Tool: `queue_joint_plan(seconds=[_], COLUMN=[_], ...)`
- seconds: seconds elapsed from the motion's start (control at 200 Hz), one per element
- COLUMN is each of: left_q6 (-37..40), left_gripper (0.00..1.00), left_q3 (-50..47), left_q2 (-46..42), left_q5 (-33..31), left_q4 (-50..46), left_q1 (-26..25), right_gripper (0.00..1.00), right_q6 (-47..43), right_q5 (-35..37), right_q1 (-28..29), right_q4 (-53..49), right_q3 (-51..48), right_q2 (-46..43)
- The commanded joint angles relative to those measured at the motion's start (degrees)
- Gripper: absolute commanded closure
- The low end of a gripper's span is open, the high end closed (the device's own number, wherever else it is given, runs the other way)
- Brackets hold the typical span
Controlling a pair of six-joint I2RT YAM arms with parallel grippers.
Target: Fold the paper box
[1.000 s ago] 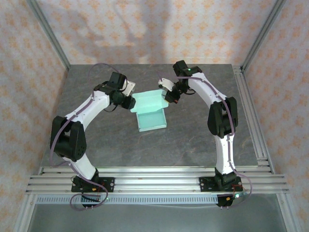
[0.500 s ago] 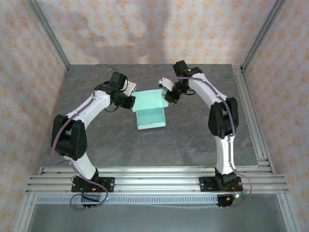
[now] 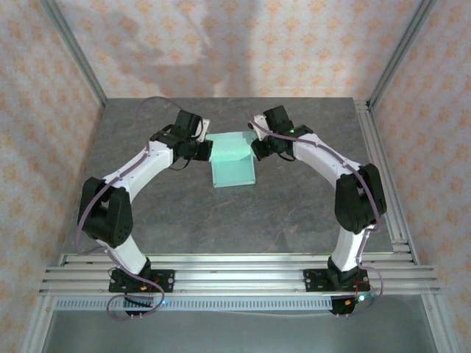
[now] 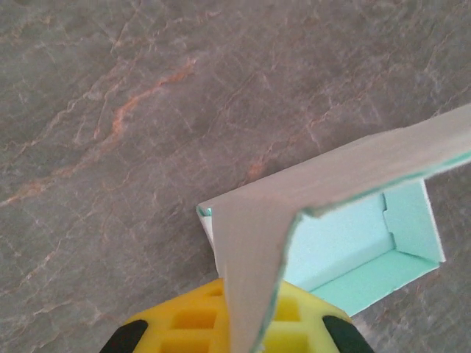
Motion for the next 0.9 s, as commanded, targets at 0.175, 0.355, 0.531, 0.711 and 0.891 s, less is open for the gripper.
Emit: queue_joint_plan(seconds=[0.175,0.355,0.531,0.711,0.891], left_q6=[-6.21,-9.24,-10.83,-12.18,-14.26], left_gripper=[0.99,0.99,1.0,1.0,1.0], left_q3=[-0.48,-1.86,-3.01,-4.21,-5.59], left_q2=[1.15,1.81,2.62,3.81,4.65], left_q5=[-5.38,-6.39,-6.95,-7.48,-8.41], left_q4=[5.61,8.38,10.43,13.25,16.51], left_q1=[-5.21,-6.26,-6.65,-6.99,-7.61], right_gripper=[1.0,1.0,1.0,1.0,1.0], right_q6=[24.57,27.39,27.71,27.66,27.38], right_q5=[13.71,23.52,25.53,25.97,27.07], right_q1=[3.01,5.89,6.78,6.96,7.66], right_q4=[21.41,29.05,38.49,45.29,51.38], right_q3=[-9.91,-14.79,-20.27,-24.45,-27.39], right_q2=[-6.11,-7.18,-8.1,-7.22,-5.72])
